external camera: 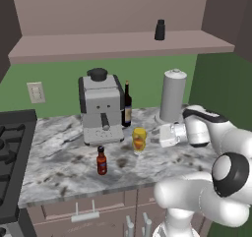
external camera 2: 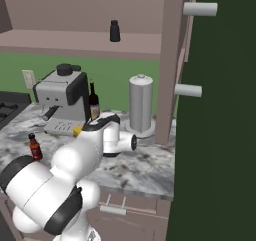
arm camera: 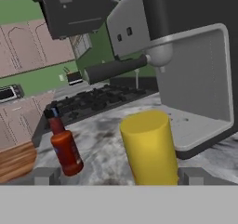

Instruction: There are various items on the counter. Only move the condiments/shakers into the cabinet.

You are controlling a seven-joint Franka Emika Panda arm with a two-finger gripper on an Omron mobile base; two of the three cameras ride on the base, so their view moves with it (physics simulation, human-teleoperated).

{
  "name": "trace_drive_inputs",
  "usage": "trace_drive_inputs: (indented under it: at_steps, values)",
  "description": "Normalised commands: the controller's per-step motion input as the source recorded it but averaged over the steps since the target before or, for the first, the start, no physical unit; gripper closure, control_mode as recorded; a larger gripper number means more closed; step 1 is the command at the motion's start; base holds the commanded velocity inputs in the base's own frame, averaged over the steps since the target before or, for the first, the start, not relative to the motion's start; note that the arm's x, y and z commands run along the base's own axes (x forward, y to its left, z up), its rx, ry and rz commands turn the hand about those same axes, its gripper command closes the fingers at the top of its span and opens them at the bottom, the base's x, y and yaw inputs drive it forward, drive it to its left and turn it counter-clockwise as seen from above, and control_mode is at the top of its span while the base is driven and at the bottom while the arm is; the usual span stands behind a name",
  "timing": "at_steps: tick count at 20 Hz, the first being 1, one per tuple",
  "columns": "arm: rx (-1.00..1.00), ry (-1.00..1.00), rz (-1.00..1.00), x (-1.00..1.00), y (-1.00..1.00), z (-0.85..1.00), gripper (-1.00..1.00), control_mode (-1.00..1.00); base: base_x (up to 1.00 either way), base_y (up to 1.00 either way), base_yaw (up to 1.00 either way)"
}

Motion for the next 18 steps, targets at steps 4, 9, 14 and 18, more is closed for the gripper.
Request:
trace_drive_inputs:
  at_steps: [4,9,14,18]
  values:
    - [0.00,0.03,0.00,0.08,0.15,-0.11,-1.00,-1.00,0.00,0.00,0.00]
    - [0.00,0.03,0.00,0.06,0.07,-0.08,-1.00,-1.00,0.00,0.00,0.00]
    - [0.00,0.01,0.00,0.03,0.01,-0.02,-1.00,-1.00,0.00,0.00,0.00]
    - [0.00,0.03,0.00,0.13,0.11,-0.07,-1.00,-1.00,0.00,0.00,0.00]
